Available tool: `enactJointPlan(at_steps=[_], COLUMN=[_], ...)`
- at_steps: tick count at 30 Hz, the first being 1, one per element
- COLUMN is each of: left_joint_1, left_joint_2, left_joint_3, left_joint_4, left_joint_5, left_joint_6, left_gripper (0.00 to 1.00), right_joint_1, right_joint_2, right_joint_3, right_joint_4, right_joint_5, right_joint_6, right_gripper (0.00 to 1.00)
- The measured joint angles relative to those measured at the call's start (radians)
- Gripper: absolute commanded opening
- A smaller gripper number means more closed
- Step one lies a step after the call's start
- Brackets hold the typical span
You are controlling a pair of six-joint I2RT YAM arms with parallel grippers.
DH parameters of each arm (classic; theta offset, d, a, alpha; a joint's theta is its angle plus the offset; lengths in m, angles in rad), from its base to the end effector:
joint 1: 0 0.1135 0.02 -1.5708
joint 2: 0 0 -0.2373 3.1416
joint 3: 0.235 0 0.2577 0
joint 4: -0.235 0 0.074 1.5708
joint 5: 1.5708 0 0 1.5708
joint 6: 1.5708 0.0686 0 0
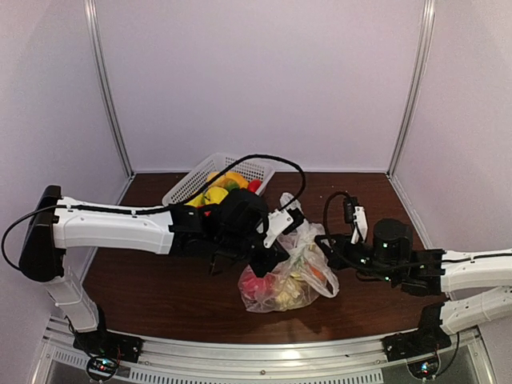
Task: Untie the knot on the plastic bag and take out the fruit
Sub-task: Untie the bag handles from the takeout bag.
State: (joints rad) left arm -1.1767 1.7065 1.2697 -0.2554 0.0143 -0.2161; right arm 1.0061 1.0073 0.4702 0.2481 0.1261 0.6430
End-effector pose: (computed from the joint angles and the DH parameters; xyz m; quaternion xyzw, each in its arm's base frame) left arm 0.1582 -0.3830 0.2060 0.4209 0.8012 -0.2778 0.3221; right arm 0.1547 0.2281 0.1970 -0.1074 0.7936 0.4039 0.4422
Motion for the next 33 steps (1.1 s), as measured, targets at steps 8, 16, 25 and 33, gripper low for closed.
enactJointPlan(at_steps=[8,16,25,33], left_joint_1=[0.022,0.043,0.052,0.060], left_joint_2=[-0.016,-0.009,-0.003,-0.004], left_joint_3=[0.000,0.000,0.000,-0.008], left_joint_4=[0.019,-0.003,-0.008,-0.007], left_joint_5=[-0.011,-0.010,0.010,0.054], left_joint_6=[-0.002,-0.027,-0.034,-0.032], left_gripper=[0.00,0.00,0.00,0.00], right_joint_1=[0.002,-0.010,-0.016,-0.025], right_joint_2=[-0.108,-0.134,-0.182,-0.232], right_joint_3=[-0.053,-0.130,-0.135,-0.033], right_joint_4=[-0.035,-0.035,-0.069,-0.181], right_joint_5=[0.100,0.154,0.164,0.140], right_joint_6=[0.043,0.114,0.113,0.029], right_gripper=[0.00,0.00,0.26,0.58])
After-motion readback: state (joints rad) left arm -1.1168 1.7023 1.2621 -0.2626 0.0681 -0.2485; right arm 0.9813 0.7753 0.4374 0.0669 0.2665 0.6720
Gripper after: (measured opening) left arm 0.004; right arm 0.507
